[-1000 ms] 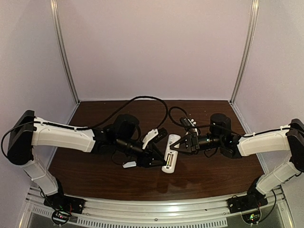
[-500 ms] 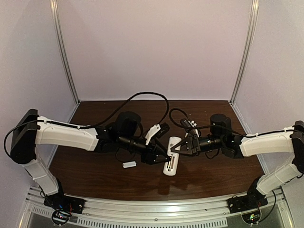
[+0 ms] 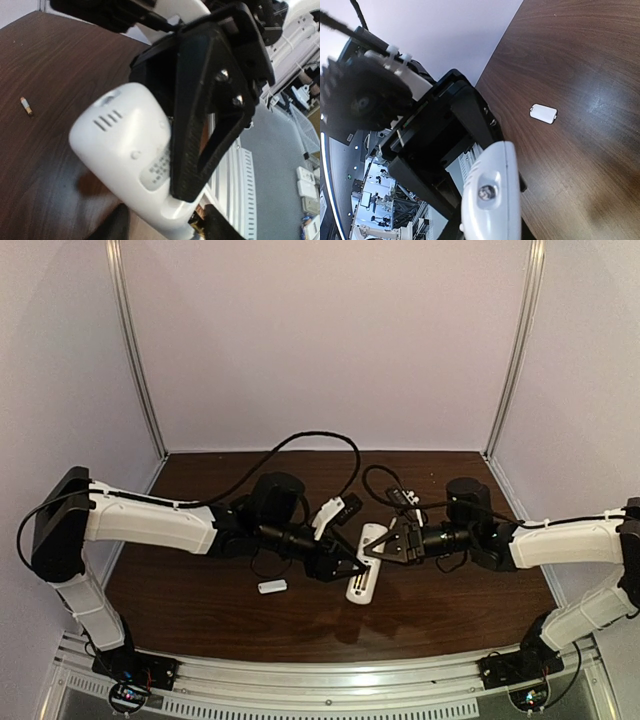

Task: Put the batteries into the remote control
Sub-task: Press the battery in the battery compartment, then move the battery to the center of the board.

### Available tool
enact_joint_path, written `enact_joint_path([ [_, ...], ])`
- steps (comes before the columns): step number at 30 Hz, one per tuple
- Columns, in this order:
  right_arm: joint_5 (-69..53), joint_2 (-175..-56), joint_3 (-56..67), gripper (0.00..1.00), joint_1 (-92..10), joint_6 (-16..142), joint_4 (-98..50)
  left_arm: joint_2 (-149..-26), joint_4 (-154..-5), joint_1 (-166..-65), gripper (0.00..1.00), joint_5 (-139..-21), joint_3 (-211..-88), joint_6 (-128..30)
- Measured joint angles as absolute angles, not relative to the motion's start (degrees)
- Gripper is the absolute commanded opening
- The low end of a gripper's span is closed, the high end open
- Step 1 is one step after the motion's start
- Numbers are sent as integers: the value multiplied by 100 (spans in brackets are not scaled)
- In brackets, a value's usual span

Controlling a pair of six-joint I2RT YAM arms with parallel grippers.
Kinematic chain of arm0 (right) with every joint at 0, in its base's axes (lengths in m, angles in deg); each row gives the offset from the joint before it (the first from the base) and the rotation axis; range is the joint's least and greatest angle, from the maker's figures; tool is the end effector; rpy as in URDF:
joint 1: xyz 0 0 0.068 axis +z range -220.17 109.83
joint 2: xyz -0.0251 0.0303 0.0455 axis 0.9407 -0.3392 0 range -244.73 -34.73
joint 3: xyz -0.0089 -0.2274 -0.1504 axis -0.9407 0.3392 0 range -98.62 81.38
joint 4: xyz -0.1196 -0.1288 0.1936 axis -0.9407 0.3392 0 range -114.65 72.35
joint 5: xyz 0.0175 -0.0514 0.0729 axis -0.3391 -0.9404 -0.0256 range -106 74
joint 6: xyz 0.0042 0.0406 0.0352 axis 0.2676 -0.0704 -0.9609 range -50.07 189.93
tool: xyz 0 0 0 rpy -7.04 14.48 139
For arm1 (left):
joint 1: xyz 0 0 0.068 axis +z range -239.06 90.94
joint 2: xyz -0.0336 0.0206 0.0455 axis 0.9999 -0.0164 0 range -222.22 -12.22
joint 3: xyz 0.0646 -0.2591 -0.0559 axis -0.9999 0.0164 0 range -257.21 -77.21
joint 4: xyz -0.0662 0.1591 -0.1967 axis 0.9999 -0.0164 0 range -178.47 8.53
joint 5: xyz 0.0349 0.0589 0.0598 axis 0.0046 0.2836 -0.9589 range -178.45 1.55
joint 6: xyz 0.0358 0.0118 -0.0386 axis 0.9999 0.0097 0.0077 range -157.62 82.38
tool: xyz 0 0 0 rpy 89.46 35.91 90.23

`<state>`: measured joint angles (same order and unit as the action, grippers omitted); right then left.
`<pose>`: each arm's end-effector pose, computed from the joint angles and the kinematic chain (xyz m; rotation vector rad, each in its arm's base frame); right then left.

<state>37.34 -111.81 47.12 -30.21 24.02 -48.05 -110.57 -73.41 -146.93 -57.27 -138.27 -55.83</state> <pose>0.1895 0.1961 0.2167 -0.6431 2.1573 1.8028 0.1869 -0.3323 0.2229 1.1208 2.0121 -1.3208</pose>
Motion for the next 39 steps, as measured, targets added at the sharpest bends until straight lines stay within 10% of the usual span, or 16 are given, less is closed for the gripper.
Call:
enact_joint_path([
  [4,3780,-11048,4712,0,-3364,2349,-4665,-11059,-7431,-14713,97,-5954,-13842,-5323],
  [16,3498,-10233,4712,0,-5593,2996,-3207,-12178,-8806,-14527,98,-7416,-16364,-4989],
  [29,2895,-9540,4787,0,-6811,3388,-2211,-14921,-10489,-14498,58,-8474,-19409,-4956],
  [39,2882,-9619,4876,0,-6865,3401,-2117,-16047,-10948,-14498,54,-8848,-20742,-5004],
])
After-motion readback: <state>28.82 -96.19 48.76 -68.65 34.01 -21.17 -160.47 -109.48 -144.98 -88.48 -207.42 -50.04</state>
